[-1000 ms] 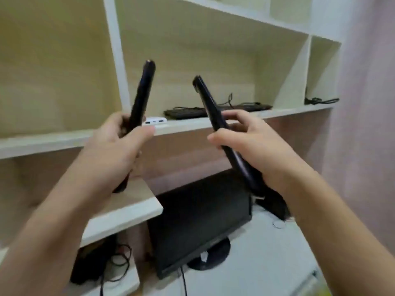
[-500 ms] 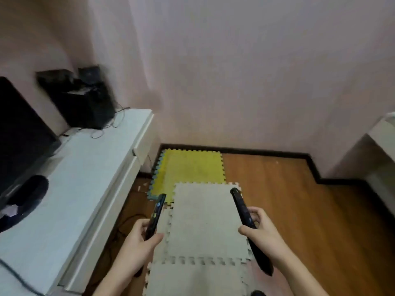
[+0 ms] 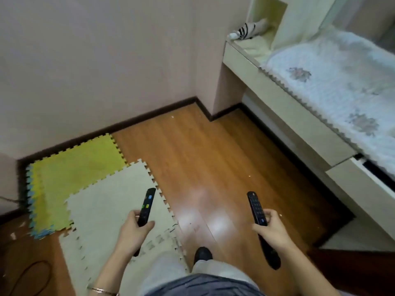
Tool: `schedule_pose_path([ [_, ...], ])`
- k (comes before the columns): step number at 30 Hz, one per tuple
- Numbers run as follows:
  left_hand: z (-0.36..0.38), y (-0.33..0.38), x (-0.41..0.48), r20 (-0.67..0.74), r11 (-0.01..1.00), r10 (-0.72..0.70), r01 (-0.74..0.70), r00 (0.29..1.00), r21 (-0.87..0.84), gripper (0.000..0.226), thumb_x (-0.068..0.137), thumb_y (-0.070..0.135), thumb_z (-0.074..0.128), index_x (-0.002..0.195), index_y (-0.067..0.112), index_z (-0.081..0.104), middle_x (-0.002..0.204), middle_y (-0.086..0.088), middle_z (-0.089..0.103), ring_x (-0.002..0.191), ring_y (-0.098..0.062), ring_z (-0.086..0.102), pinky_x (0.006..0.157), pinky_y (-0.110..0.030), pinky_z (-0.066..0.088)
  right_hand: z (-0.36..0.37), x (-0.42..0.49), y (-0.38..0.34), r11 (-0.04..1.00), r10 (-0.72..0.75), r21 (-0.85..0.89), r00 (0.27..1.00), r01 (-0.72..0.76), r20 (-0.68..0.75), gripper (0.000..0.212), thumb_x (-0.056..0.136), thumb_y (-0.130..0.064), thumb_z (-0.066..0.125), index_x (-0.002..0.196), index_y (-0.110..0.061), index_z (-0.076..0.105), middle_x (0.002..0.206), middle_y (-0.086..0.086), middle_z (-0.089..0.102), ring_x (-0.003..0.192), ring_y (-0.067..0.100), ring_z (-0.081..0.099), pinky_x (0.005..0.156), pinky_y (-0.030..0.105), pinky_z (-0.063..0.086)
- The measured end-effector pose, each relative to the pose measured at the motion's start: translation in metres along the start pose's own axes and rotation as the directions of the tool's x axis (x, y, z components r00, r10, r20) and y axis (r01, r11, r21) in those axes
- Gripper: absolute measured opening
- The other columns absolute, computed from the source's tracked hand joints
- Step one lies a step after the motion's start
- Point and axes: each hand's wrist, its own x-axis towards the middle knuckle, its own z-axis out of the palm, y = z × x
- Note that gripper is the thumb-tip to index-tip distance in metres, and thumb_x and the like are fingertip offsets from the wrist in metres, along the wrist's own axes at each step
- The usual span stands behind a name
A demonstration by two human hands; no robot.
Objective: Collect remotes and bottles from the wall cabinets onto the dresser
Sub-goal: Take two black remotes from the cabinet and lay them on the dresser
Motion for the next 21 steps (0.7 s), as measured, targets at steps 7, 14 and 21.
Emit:
schedule_pose_path([
  [7, 0.057, 0.130, 0.086, 0.148, 0.976, 0.136, -0.158, 0.980, 0.149, 0.029, 0.081, 0.016, 0.065, 0.103, 0.008, 0.049, 0.090, -0.007, 0.058, 0.084, -0.030, 0.057, 0.077, -0.038, 0.044, -0.080, 0.072, -0.024, 0.970, 0.086, 0.242, 0.973, -0.033, -0.213, 0.055, 0.078, -0.011, 0.069, 0.124, -0.015, 0.040, 0.110, 0.006, 0.055, 0.091, 0.025, 0.059, 0.072, 0.034, 0.046],
  [14, 0.111, 0.218, 0.195, 0.264, 0.918, 0.147, -0.231, 0.953, 0.323, 0.034, 0.080, 0.021, 0.066, 0.105, 0.006, 0.049, 0.083, -0.009, 0.059, 0.074, -0.028, 0.057, 0.060, -0.034, 0.040, -0.109, 0.140, -0.032, 0.906, 0.290, 0.383, 0.922, -0.179, -0.256, 0.061, 0.081, -0.013, 0.068, 0.132, -0.010, 0.035, 0.107, 0.006, 0.049, 0.079, 0.020, 0.055, 0.057, 0.027, 0.042],
  [21, 0.170, 0.360, 0.273, 0.412, 0.836, 0.234, -0.398, 0.881, 0.377, 0.029, 0.082, 0.018, 0.064, 0.103, 0.009, 0.047, 0.083, -0.009, 0.059, 0.079, -0.030, 0.058, 0.061, -0.032, 0.036, -0.150, 0.205, -0.078, 0.873, 0.382, 0.425, 0.877, -0.239, -0.291, 0.055, 0.080, -0.011, 0.067, 0.128, -0.010, 0.040, 0.104, 0.003, 0.052, 0.085, 0.021, 0.058, 0.070, 0.033, 0.047],
])
